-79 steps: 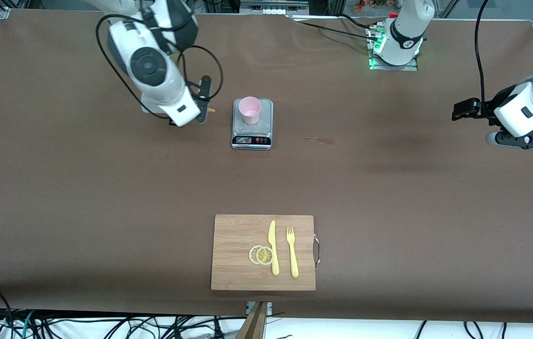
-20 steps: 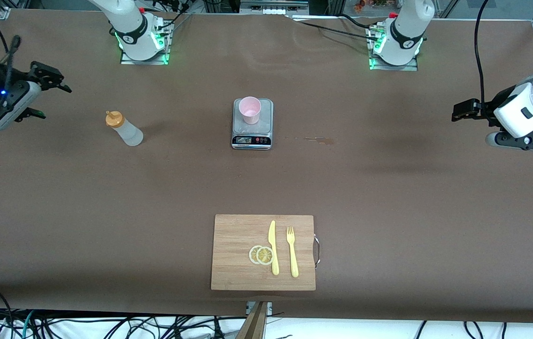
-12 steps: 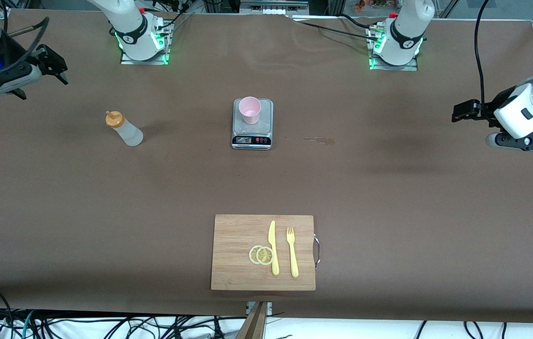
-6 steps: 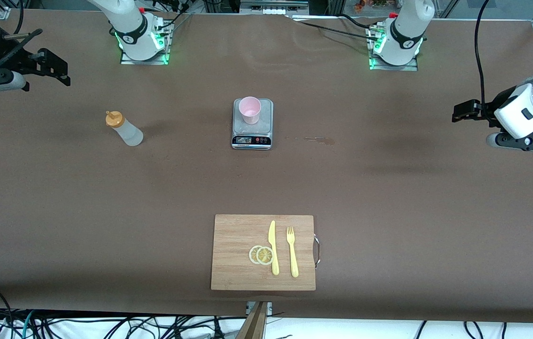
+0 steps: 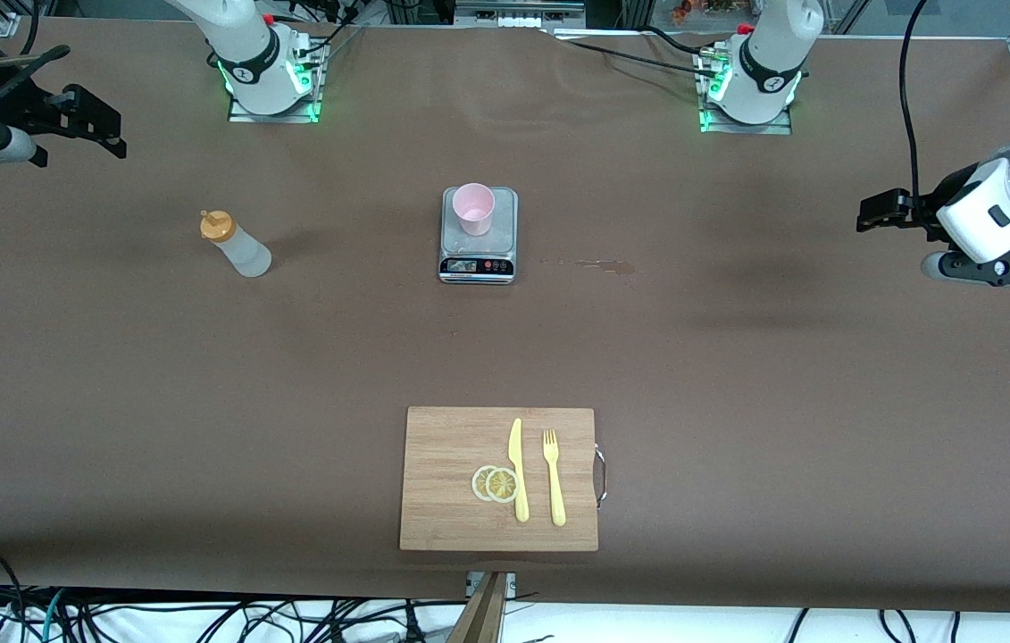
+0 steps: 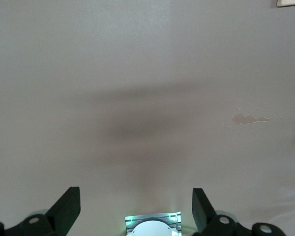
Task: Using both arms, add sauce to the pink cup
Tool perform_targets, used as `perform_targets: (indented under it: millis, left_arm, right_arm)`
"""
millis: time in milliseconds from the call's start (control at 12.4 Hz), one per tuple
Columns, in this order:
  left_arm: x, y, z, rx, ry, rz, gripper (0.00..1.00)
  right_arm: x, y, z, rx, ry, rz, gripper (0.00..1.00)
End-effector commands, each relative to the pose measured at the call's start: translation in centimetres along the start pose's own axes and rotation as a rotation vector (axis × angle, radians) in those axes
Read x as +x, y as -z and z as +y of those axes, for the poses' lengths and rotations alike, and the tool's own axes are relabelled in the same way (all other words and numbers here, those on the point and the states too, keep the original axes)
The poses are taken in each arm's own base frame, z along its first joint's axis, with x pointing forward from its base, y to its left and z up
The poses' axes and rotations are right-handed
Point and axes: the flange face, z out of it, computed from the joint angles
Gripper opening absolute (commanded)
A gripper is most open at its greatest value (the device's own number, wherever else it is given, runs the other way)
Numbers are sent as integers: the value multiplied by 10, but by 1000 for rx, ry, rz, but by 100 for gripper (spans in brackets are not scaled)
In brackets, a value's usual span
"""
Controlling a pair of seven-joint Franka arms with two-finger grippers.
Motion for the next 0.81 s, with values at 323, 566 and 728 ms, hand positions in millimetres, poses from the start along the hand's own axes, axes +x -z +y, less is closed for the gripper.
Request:
perform_targets:
  millis: [323, 566, 728]
  left_arm:
    - [2, 7, -1, 14, -19, 0, 100]
    - [2, 10, -2, 14, -17, 6, 100]
    - [4, 11, -2, 15, -17, 9, 100]
  right_arm:
    - [9, 6, 10, -41, -25, -41, 100]
    - [8, 15, 13, -43, -43, -28, 100]
    - [8, 16, 12, -47, -45, -25, 100]
